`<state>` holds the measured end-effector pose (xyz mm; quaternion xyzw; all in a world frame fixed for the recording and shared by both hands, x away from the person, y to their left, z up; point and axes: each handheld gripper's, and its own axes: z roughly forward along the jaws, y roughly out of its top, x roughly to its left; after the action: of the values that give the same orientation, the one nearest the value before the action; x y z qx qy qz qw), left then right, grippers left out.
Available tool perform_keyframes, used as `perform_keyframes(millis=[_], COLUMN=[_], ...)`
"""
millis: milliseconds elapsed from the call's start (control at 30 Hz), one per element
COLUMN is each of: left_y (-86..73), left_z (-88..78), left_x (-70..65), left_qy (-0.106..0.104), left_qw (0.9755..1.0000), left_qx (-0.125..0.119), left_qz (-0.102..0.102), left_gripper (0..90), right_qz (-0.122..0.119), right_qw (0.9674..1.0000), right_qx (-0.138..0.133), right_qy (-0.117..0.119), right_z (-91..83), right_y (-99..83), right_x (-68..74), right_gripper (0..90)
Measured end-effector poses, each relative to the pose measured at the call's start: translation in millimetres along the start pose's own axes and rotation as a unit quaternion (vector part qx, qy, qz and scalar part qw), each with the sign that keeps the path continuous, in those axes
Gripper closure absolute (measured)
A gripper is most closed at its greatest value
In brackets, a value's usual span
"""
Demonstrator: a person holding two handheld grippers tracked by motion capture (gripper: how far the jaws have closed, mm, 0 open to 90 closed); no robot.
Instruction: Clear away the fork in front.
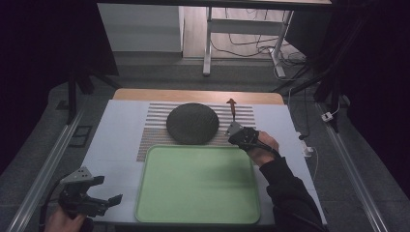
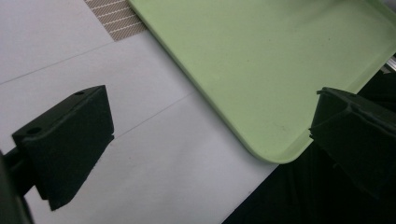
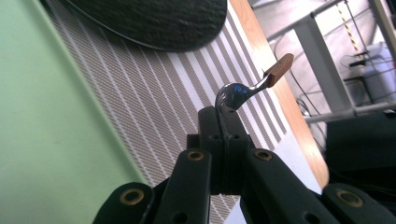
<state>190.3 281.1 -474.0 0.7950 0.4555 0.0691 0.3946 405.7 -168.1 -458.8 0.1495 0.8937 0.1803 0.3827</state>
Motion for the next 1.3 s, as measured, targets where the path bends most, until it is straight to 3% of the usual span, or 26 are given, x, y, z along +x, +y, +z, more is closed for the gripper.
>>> perform_keyframes(millis=[67,133,200,267,333,400,433,567,633,667,700,733,800,933,967,1100,1133,1200,1233,1267,1300], left_y=[0.8,1.9,3.1,4.6,6.4,8.6,9.9,15.4,18.5,20.2,21.8,23.4,26.6,33.8,36.1,46.8,49.8,55.8,58.8,61.8,64.7], left_z=[0.4,1.5,2.8,4.2,6.3,8.5,9.8,16.9,21.0,23.1,25.0,27.1,31.0,38.3,40.2,49.1,51.7,57.2,60.0,62.8,65.6], left_x=[-0.6,-1.3,-2.3,-3.2,-4.4,-5.5,-6.2,-7.9,-8.1,-8.2,-8.2,-8.3,-8.2,-9.7,-10.0,-10.8,-11.0,-11.8,-12.5,-13.1,-13.9], left_qy=[-0.002,-0.005,-0.008,-0.012,-0.016,-0.022,-0.024,-0.04,-0.049,-0.053,-0.059,-0.063,-0.074,-0.091,-0.094,-0.103,-0.105,-0.106,-0.108,-0.11,-0.112], left_qw=[1.0,1.0,1.0,0.9999,0.9998,0.9997,0.9996,0.9989,0.9983,0.998,0.9976,0.9972,0.9962,0.9941,0.9937,0.992,0.9915,0.9906,0.9901,0.9894,0.9889], left_qx=[-0.002,-0.003,-0.003,-0.001,-0.001,0.0,0.001,0.008,0.01,0.011,0.011,0.011,0.01,0.004,0.003,0.002,0.002,0.005,0.006,0.008,0.01], left_qz=[0.001,0.003,0.005,0.008,0.01,0.014,0.015,0.024,0.03,0.033,0.035,0.037,0.044,0.059,0.062,0.074,0.077,0.086,0.09,0.094,0.098], left_gripper=[0.0,0.0,0.0,0.0,0.0,0.0,0.0,0.0,0.0,0.0,0.0,0.0,0.0,0.0,0.0,0.0,0.0,0.0,0.0,0.0,0.0], right_qz=[0.005,0.025,0.036,0.051,0.078,0.085,0.101,0.13,0.138,0.138,0.141,0.151,0.158,0.168,0.168,0.171,0.171,0.174,0.175,0.175,0.173], right_qw=[1.0,0.999,0.9982,0.9963,0.9918,0.9902,0.9863,0.9766,0.972,0.972,0.9695,0.9643,0.9601,0.9523,0.9523,0.9425,0.9425,0.9371,0.9313,0.9313,0.9268], right_qx=[-0.005,-0.025,-0.034,-0.05,-0.072,-0.079,-0.094,-0.126,-0.139,-0.139,-0.146,-0.156,-0.163,-0.177,-0.177,-0.191,-0.191,-0.196,-0.203,-0.203,-0.208], right_qy=[0.007,0.027,0.033,0.048,0.071,0.078,0.091,0.117,0.13,0.13,0.138,0.152,0.163,0.184,0.184,0.214,0.214,0.231,0.246,0.246,0.26], right_z=[-3.1,-12.7,-15.9,-22.5,-32.9,-36.4,-43.5,-56.9,-63.2,-63.2,-65.9,-70.9,-75.2,-82.5,-82.5,-90.4,-90.4,-93.5,-96.1,-96.1,-98.6], right_y=[-0.2,-1.3,-1.8,-3.5,-7.0,-8.4,-11.6,-17.2,-19.9,-19.9,-21.2,-23.6,-25.6,-28.5,-28.5,-31.3,-31.3,-32.0,-32.8,-32.8,-33.6], right_x=[-0.7,-2.8,-2.5,-2.7,-3.2,-3.9,-4.9,-5.5,-5.2,-5.2,-5.0,-3.7,-2.4,1.4,1.4,7.6,7.6,10.4,13.5,13.5,16.5], right_gripper=[90.0,90.0,90.0,90.0,90.0,90.0,90.0,90.0,90.0,90.0,90.0,90.0,90.0,90.0,90.0,90.0,90.0,90.0,90.0,90.0,90.0])
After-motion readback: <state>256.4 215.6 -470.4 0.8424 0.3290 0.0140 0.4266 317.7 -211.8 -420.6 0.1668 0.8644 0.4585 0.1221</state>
